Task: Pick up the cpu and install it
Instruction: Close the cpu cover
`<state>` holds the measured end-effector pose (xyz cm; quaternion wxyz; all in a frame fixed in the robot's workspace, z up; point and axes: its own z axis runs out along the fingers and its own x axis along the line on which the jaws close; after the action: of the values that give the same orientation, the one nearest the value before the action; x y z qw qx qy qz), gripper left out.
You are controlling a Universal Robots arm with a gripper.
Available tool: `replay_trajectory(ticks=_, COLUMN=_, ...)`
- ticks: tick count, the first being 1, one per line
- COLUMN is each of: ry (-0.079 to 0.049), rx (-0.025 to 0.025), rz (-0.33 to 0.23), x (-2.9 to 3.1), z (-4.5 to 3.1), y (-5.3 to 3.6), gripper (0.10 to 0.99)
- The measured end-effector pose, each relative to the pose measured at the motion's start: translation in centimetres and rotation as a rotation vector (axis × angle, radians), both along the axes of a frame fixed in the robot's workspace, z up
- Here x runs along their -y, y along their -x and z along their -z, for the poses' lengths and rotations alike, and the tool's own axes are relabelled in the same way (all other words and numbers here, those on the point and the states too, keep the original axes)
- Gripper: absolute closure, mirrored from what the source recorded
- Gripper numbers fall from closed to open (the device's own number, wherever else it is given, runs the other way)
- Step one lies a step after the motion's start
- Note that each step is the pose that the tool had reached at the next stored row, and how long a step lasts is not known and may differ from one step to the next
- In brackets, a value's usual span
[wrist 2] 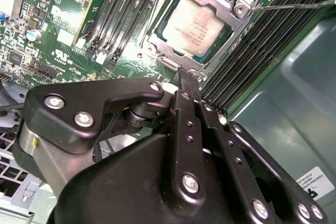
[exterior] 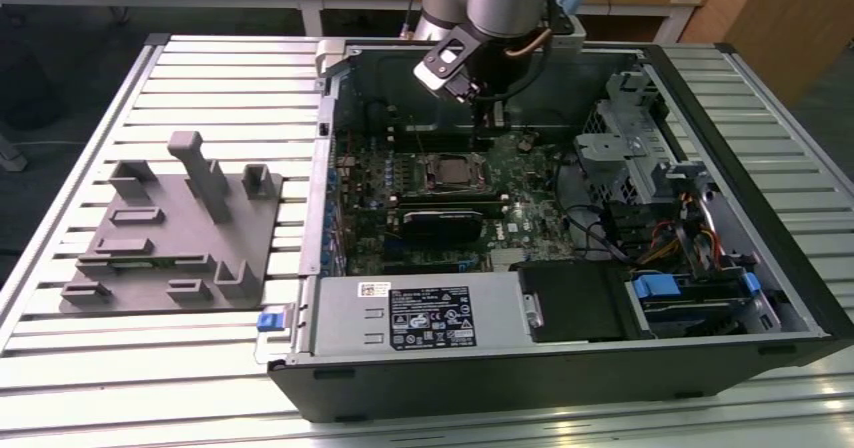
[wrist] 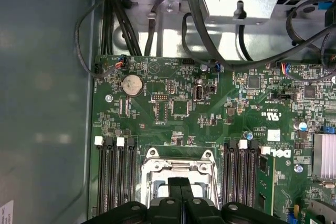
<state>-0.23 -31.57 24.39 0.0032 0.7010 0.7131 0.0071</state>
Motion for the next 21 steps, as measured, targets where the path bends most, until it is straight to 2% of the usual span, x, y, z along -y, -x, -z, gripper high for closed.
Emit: replay_trajectory(ticks=21, ry=0.0, rx=0.0, rz=0.0, x=0.18, z=0.12, y=0.85, gripper=0.98)
